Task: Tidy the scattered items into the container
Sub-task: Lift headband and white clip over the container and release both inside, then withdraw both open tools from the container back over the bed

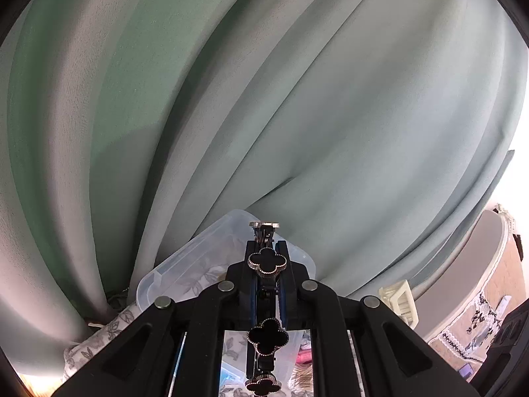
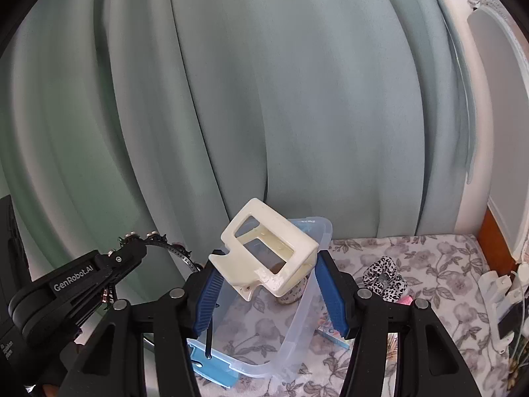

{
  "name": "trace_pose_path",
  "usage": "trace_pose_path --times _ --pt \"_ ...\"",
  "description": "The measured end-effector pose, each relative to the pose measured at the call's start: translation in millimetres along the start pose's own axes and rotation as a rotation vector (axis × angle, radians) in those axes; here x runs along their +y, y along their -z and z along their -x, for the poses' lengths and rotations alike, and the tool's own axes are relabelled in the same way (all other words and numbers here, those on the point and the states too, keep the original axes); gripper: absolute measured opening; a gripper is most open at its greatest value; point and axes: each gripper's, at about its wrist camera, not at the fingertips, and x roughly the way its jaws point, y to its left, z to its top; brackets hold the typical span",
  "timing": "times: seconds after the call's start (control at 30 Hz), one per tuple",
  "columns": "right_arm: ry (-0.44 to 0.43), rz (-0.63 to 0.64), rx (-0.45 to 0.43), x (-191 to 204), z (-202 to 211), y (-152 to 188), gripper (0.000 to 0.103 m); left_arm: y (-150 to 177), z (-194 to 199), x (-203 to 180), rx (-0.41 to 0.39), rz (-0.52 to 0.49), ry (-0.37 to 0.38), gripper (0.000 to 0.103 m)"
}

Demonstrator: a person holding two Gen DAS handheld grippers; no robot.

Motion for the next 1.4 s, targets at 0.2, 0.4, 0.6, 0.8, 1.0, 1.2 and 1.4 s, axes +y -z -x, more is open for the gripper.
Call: trace_pose_path --times 0.2,0.4,0.6,0.8,1.0,1.2,1.4 --pt "-0.003 0.013 0.064 -2.2 -14.2 17.5 0.059 3.7 -13.0 10.6 0.011 0.009 -0.004 0.01" --pt "-0.006 0.023 0.108 10.9 -23.3 33.6 0.059 5.8 -20.1 24.2 -0.02 0.035 0.008 0.01" --pt "-0.016 0.052 0.159 13.9 -40.2 45.1 0.059 9.8 -30.4 31.8 -0.026 0.041 0.016 0.01" --pt "-0.013 0.053 0.201 10.6 -56.5 53.9 0.059 12.6 -40.0 41.7 -0.03 0.046 0.016 0.01" --pt "-0.008 0.054 0.229 5.5 -71.2 60.7 0.06 17.1 -49.9 49.5 -0.027 0.05 0.024 0.01" --pt "0.017 0.052 0.258 2.0 -78.7 63.5 0.066 26.9 -64.3 54.5 0.041 0.078 0.039 0.036" --pt "0.026 0.05 0.254 -0.5 -76.9 62.5 0.07 32.3 -67.2 55.4 0.062 0.077 0.041 0.061"
